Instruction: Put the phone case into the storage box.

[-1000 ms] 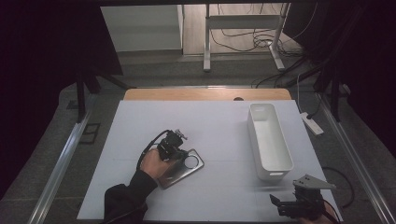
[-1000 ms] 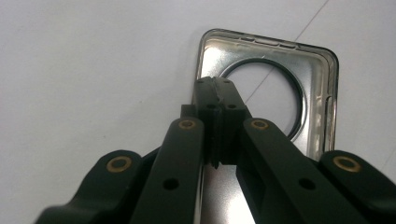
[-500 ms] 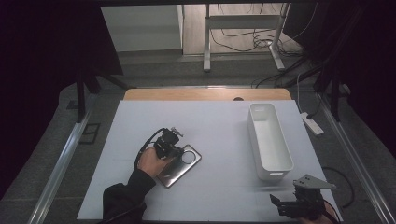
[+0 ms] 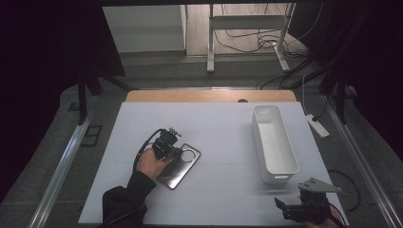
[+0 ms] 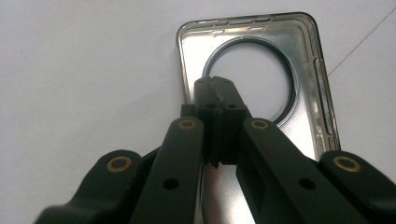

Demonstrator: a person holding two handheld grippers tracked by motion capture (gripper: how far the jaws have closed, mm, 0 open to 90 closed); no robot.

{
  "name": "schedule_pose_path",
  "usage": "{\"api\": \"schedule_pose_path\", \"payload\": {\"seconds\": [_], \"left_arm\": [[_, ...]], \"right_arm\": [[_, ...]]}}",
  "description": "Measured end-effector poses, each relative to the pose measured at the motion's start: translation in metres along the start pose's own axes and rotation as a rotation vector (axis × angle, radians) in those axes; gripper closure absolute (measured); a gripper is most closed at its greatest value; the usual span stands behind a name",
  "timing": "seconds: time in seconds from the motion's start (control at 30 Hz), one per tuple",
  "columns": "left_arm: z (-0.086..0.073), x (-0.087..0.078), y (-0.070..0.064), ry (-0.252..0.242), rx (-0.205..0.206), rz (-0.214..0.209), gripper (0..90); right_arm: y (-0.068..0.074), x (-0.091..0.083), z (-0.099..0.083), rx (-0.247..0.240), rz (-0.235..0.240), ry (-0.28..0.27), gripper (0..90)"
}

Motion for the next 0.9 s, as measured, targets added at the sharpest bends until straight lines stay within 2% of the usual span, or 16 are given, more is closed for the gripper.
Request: {"api": "schedule_pose_path", "payload": {"seconds": [0.23,0.4,0.57,0.73,0.77,0.83,0.9], "left_arm": [[-0.001,0.000,0.002,-0.005,-0.005,0.002,88.9],[0.000,-0.009,-0.002,-0.039,0.015,-0.015,88.6],[-0.001,-0.016,-0.004,-0.063,0.008,-0.017,81.1],[-0.004,-0.024,-0.004,-0.078,0.005,-0.030,65.6],[-0.004,-0.026,-0.004,-0.084,0.002,-0.034,58.7],[-0.006,-0.030,-0.003,-0.095,-0.006,-0.048,51.4],[-0.009,-0.034,-0.001,-0.098,-0.013,-0.042,42.7]], "right_arm": [[0.000,0.000,0.000,0.002,0.000,0.003,0.4],[0.000,0.000,0.000,0.004,0.001,0.001,0.4],[0.000,0.000,0.000,0.003,0.000,0.001,0.4],[0.000,0.000,0.000,0.003,-0.001,-0.001,0.4],[0.000,0.000,0.000,0.003,-0.001,0.000,0.4],[0.000,0.000,0.000,0.003,-0.002,0.000,0.4],[0.000,0.000,0.000,0.003,-0.002,0.000,0.4]]}}
Point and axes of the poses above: each handheld gripper's, and its own axes: x roughly forward along the jaws, z roughly out of its top, y roughly to its left, the point moved 7 cm from there along x, roughly forward along the jaws, and after that the axes turned 12 degrees about y, right-handed, at the moved point
